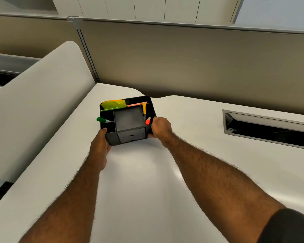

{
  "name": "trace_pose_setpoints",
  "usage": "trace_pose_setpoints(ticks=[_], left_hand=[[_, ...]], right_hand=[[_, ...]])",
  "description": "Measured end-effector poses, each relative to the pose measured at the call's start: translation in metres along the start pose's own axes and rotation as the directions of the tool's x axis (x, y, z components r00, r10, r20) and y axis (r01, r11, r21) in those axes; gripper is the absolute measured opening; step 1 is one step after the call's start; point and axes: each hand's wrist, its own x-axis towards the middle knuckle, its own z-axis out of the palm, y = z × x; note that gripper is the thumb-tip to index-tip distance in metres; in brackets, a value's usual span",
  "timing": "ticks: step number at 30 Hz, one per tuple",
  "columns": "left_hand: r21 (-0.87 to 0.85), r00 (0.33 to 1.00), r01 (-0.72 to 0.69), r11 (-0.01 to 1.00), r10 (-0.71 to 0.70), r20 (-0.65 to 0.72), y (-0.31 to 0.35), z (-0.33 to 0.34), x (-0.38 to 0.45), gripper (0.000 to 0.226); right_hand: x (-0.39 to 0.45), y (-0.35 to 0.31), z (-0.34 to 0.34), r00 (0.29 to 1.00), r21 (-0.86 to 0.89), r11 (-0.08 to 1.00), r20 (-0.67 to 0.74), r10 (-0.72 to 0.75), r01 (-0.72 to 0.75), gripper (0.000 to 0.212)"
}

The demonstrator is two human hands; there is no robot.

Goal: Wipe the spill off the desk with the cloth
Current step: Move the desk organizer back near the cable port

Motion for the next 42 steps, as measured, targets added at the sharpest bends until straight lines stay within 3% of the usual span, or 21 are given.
trace_pose_setpoints(ticks=[5,7,10,12,14,17,19,21,23,27,32,42], left_hand=[[0.055,0.992,-0.017,0.998,0.01,0.124,-0.002,0.033,-0.006,0.039],[0.08,0.978,-0.047,0.996,0.029,0.208,-0.006,0.048,-0.009,0.039],[0.123,0.942,-0.094,0.988,0.048,0.332,-0.015,0.065,-0.008,0.056],[0.168,0.956,-0.1,0.981,0.048,0.291,-0.025,0.077,-0.003,0.065],[0.332,0.975,-0.152,0.931,0.086,0.206,-0.039,0.087,0.0,0.06],[0.637,0.933,-0.357,0.683,0.232,0.274,-0.064,0.092,-0.003,0.051],[0.775,0.863,-0.5,0.386,0.29,0.413,-0.079,0.088,0.001,0.055],[0.831,0.805,-0.553,0.062,0.295,0.514,-0.092,0.085,0.009,0.061],[0.843,0.797,-0.533,-0.066,0.296,0.527,-0.098,0.085,0.011,0.06],[0.847,0.789,-0.515,-0.134,0.312,0.529,-0.102,0.086,0.008,0.061],[0.857,0.803,-0.489,-0.166,0.3,0.516,-0.102,0.086,0.007,0.062],[0.863,0.808,-0.473,-0.177,0.302,0.505,-0.103,0.086,0.008,0.067]], right_hand=[[0.008,0.005,-0.034,0.997,-0.136,0.989,-0.038,-0.072,0.066,0.031],[0.013,0.005,-0.049,0.987,-0.151,0.987,-0.142,-0.07,0.049,0.028],[0.015,0.003,-0.079,0.973,-0.118,0.992,-0.217,-0.077,0.052,0.027],[0.012,0.0,-0.1,0.975,-0.088,0.992,-0.197,-0.101,0.085,0.032],[0.016,-0.003,-0.12,0.961,-0.058,0.996,-0.265,-0.082,0.069,0.03],[0.025,-0.007,-0.143,0.919,-0.056,0.997,-0.39,-0.062,0.044,0.029],[0.025,-0.008,-0.157,0.917,-0.057,0.997,-0.393,-0.073,0.054,0.026],[0.024,-0.006,-0.173,0.921,-0.098,0.992,-0.373,-0.113,0.082,0.029],[0.024,-0.005,-0.187,0.912,-0.136,0.986,-0.386,-0.141,0.095,0.032],[0.026,-0.004,-0.205,0.897,-0.04,0.996,-0.432,-0.087,0.078,0.026],[0.032,0.006,-0.215,0.9,-0.064,0.996,-0.429,-0.083,0.061,0.03],[0.034,0.019,-0.214,0.893,-0.008,0.998,-0.445,-0.063,0.066,0.03]])
